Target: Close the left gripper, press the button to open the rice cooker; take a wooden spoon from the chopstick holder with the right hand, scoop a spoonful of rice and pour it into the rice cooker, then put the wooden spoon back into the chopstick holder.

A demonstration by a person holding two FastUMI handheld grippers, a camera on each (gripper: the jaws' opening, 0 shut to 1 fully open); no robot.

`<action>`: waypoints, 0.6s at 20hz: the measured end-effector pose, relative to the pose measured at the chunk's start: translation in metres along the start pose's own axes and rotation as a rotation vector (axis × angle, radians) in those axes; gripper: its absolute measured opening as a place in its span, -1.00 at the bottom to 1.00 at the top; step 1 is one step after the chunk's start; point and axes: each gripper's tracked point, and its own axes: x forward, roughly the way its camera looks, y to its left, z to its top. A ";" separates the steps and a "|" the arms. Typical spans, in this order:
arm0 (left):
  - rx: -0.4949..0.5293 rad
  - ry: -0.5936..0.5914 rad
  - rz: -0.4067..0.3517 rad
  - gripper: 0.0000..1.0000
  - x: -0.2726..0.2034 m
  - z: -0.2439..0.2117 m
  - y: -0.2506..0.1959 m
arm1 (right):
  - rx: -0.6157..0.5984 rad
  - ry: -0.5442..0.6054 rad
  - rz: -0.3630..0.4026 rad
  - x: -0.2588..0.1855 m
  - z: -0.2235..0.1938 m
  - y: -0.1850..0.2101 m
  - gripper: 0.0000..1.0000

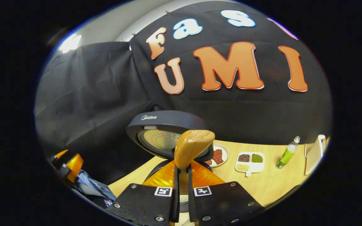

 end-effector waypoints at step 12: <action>0.048 -0.044 -0.167 0.69 -0.017 0.022 -0.112 | 0.223 0.023 -0.304 -0.129 -0.062 -0.154 -0.78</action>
